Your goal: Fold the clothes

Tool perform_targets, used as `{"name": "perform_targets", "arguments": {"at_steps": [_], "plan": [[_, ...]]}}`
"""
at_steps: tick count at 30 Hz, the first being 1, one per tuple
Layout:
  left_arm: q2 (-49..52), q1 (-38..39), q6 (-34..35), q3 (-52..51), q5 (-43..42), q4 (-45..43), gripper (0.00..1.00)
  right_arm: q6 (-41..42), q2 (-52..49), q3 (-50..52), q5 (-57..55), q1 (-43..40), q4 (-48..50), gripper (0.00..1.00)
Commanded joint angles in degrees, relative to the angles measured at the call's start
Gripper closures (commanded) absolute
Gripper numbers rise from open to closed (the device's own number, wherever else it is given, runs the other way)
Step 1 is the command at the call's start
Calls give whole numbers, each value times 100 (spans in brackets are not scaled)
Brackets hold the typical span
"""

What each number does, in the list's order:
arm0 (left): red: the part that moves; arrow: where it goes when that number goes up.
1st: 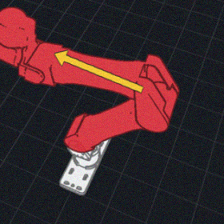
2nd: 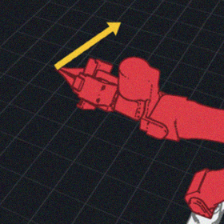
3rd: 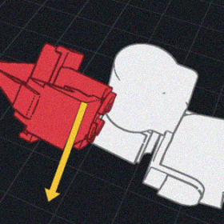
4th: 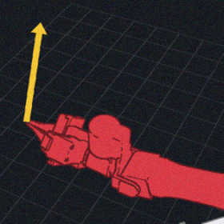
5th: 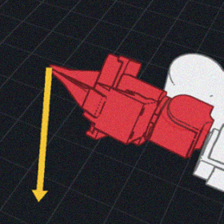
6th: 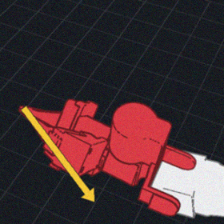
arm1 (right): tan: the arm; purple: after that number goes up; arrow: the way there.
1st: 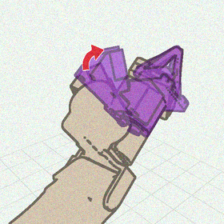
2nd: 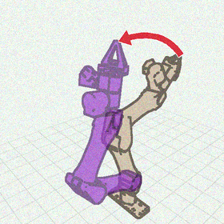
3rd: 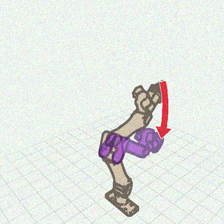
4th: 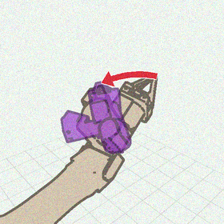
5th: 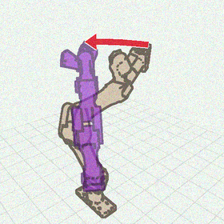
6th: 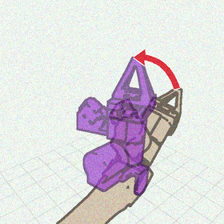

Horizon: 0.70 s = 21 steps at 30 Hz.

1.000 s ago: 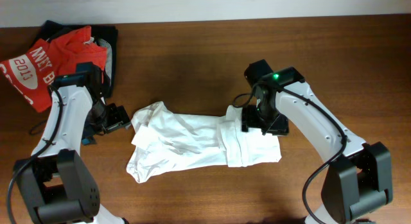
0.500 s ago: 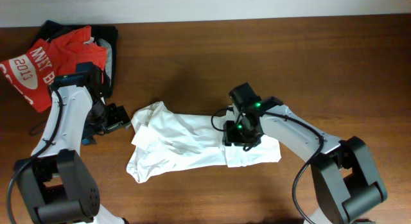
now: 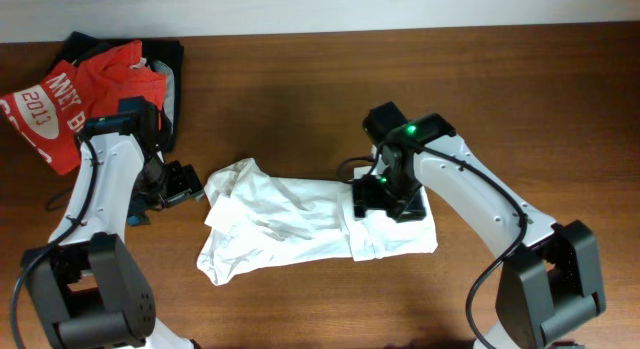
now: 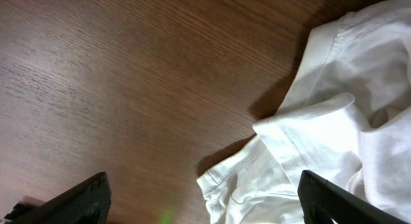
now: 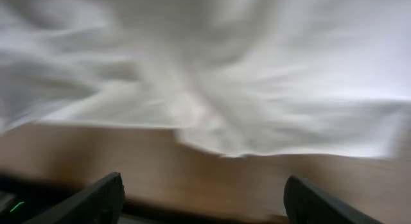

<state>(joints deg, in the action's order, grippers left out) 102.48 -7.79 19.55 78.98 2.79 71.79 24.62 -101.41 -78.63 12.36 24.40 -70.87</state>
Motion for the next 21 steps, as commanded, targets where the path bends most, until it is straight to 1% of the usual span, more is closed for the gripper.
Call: {"name": "perform_targets", "arguments": {"at_steps": [1,3,4,8,10,12,13,16,19,20,21], "plan": [[-48,17,15,57,-48,-13,7,-42,-20,509,-809,-4,144,17],[-48,17,15,57,-48,-15,7,-39,-22,1005,-479,-7,688,17],[-48,17,15,57,-50,-15,7,-42,-22,1305,-129,-4,1069,18],[-48,17,15,57,-50,-17,7,-39,-22,1893,706,35,1910,22],[-48,17,15,57,-50,-22,7,-37,-22,1987,824,116,2070,33],[-48,17,15,57,-48,-20,7,4,-22,1987,831,269,2159,47],[-48,17,15,57,-48,-20,7,127,-22,1987,822,345,2216,53],[-48,17,15,57,-50,-20,7,319,-22,1987,824,450,2297,62],[-48,17,15,57,-48,-20,7,476,-22,1982,828,450,2295,83],[-48,17,15,57,-46,-20,7,557,-22,1980,914,452,2317,94],[-48,17,15,57,-46,-20,7,592,-22,1980,1047,450,2354,96]]}}
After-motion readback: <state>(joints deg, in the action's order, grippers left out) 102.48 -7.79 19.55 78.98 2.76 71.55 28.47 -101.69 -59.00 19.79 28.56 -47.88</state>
